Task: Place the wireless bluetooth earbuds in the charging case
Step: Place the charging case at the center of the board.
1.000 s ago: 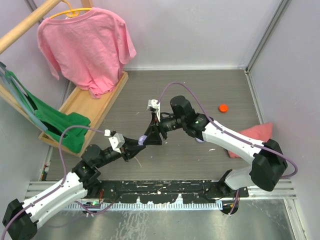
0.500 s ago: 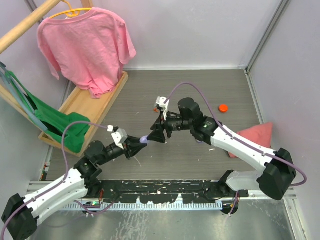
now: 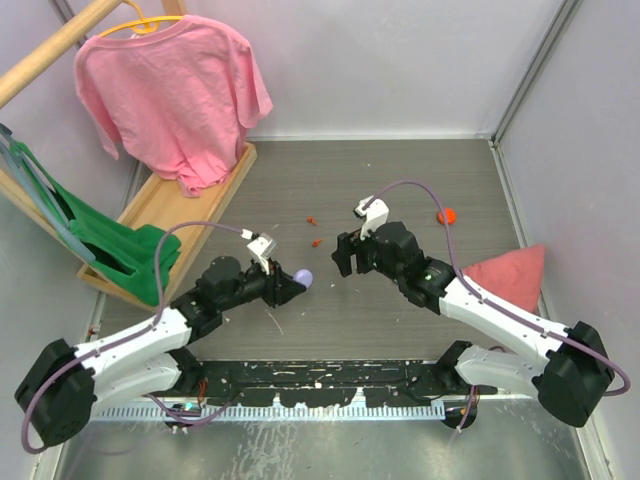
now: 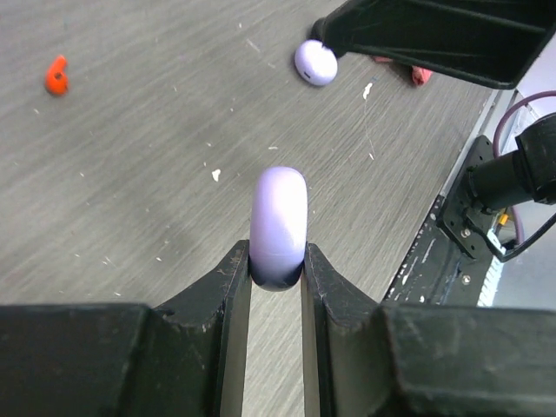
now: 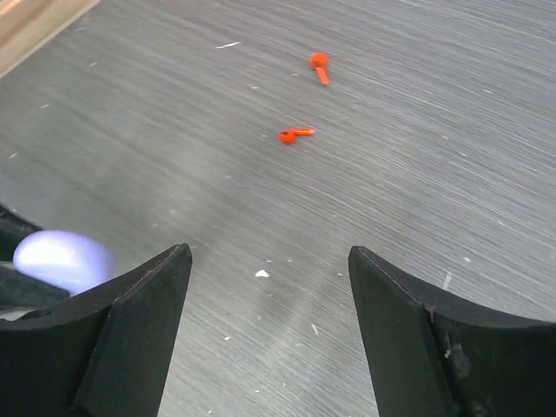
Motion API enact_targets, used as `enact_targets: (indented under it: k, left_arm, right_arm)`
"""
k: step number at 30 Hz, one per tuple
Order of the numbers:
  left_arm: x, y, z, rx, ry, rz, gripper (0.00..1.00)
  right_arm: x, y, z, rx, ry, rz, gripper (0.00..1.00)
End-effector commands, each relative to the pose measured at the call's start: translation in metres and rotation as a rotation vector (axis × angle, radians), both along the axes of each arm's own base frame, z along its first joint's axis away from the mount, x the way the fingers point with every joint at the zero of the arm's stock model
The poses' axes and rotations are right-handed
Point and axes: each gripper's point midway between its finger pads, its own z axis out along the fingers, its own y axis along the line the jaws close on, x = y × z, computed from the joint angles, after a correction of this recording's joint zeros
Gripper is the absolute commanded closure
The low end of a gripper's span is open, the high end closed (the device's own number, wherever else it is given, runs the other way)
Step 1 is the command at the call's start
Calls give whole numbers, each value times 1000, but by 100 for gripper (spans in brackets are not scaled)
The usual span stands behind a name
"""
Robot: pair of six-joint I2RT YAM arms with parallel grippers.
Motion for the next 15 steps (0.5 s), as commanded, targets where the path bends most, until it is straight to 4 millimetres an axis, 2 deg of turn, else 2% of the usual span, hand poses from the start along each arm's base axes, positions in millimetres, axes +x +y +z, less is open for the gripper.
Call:
enact_targets:
  k: [1, 6, 15]
  left_arm:
    - [5, -20, 13, -64, 125, -6, 82]
    - [13, -40, -16, 9, 292, -21, 82]
    - [18, -99, -56, 67, 496, -89, 82]
  right_arm:
    - [24, -31, 18, 49, -79, -249, 18]
    - [29, -59, 14, 70, -100, -416, 4]
    - [20, -91, 22, 118, -193, -509, 0]
